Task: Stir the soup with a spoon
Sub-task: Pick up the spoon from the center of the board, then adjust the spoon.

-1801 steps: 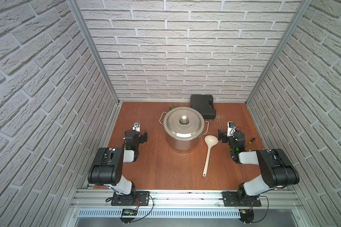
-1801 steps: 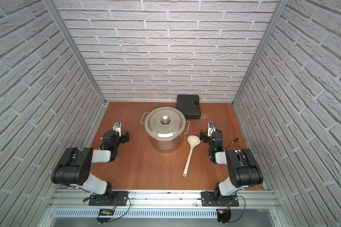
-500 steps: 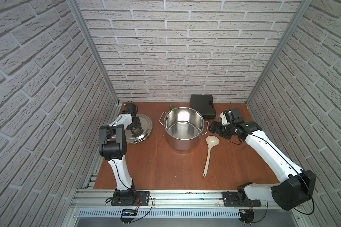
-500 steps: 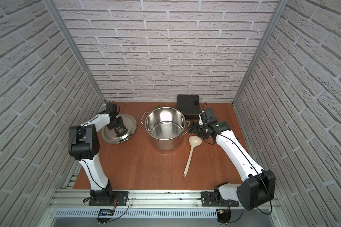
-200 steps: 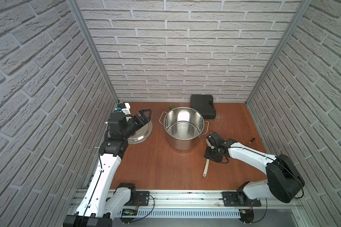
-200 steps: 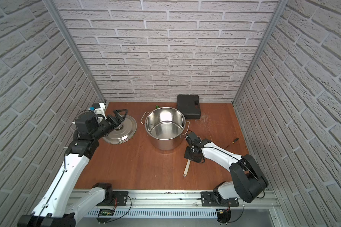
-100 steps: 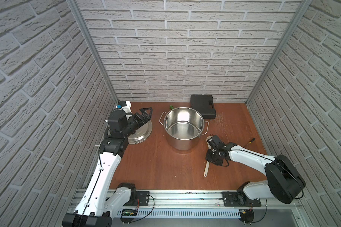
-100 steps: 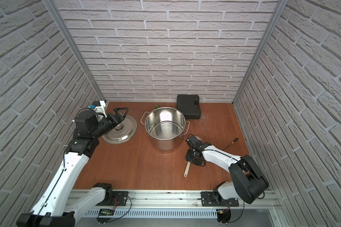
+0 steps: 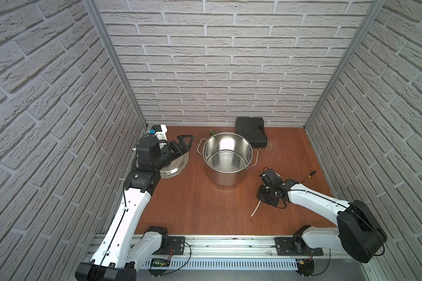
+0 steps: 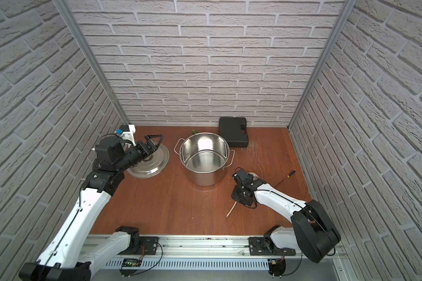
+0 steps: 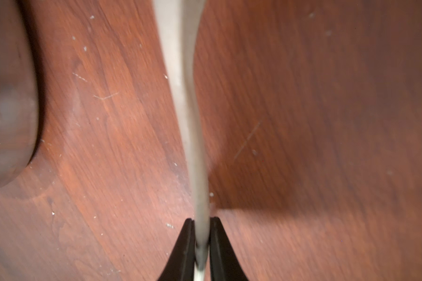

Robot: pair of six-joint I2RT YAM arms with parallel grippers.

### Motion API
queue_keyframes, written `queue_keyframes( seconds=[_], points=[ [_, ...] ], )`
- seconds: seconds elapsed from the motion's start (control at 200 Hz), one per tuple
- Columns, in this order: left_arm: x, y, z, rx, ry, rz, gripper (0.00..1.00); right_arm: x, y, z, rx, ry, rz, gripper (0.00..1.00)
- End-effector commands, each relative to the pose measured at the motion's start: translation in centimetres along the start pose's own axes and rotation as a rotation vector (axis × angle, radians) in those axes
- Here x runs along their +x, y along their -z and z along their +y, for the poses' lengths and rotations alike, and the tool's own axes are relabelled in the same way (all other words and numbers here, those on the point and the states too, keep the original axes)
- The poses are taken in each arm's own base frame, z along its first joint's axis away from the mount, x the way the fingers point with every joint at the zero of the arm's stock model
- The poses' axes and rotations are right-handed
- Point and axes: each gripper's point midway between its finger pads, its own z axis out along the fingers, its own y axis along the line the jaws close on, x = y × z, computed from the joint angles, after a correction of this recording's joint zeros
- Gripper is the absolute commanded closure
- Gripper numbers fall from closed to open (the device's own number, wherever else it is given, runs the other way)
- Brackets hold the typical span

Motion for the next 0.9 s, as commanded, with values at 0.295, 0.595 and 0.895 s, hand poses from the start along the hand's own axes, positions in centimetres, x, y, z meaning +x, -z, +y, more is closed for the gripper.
queue_keyframes(
  seconds=[0.295,0.595,0.895],
  points=[
    [6.7,0.5,-7.6,0.175,-0.429,0.183,0.02,-0.9,6.0,-1.9,0.013,-0.045,-0.115,0.97],
    [9.0,1.8,-10.6,0.152,-0.571,0.125,0.02,-6.4,19.9,0.5,-0.046,0.004,-0.388,0.98],
    [9.7,1.6,-14.6,0.256,-0.864,0.163,0.24,-9.6,26.2,7.9,-0.166,0.119,-0.401,0.98]
  ],
)
